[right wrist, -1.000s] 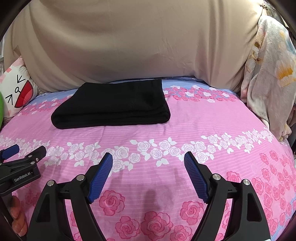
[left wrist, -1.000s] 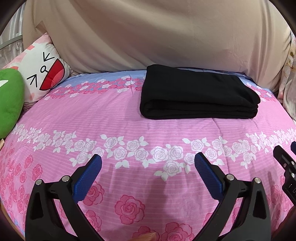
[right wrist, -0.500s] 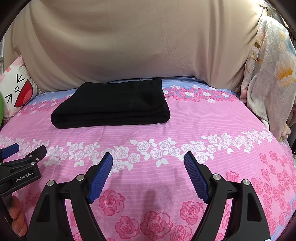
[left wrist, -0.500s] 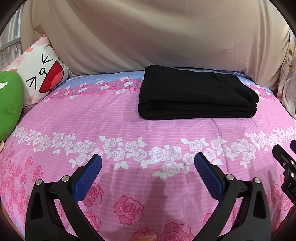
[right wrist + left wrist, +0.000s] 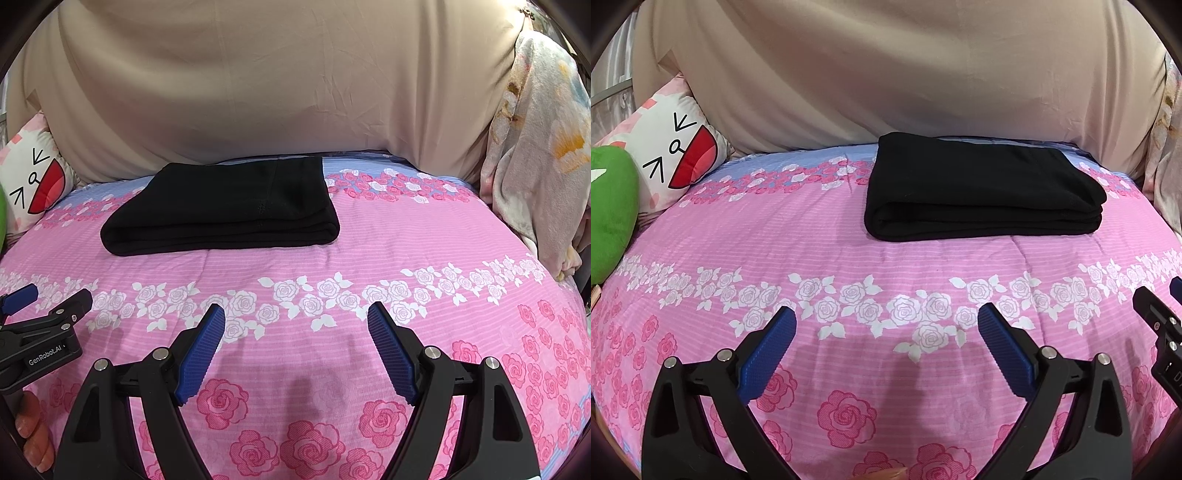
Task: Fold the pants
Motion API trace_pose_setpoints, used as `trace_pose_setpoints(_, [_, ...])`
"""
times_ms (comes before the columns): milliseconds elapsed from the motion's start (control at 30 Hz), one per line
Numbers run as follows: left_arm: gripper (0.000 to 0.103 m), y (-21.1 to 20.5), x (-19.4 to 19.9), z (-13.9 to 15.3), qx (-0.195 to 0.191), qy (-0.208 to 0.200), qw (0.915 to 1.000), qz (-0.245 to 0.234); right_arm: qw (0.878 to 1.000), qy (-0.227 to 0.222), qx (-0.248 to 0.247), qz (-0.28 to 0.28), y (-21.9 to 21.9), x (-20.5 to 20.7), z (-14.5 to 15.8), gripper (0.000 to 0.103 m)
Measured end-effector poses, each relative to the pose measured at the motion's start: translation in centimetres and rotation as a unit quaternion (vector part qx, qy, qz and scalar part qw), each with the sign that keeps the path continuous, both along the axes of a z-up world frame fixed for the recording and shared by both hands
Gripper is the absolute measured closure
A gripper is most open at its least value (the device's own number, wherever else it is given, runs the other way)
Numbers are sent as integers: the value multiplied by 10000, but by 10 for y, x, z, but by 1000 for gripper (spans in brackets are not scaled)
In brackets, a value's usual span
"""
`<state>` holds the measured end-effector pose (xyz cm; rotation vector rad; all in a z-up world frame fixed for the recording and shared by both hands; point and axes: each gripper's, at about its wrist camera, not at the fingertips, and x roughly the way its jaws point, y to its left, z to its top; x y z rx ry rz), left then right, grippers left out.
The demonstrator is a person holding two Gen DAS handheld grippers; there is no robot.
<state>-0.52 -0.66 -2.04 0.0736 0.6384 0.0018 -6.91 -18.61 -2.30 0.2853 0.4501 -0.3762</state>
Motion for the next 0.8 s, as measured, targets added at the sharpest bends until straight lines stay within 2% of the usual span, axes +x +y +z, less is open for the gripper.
trace_pose_setpoints(467, [11, 2, -1, 1, -160, -3, 9997, -159, 10000, 9, 3, 4, -1, 1, 0, 26])
trace_pose_setpoints(800, [11, 0, -5, 3, 35, -145, 9999, 31, 10000, 22, -6, -17, -4, 0, -4, 24])
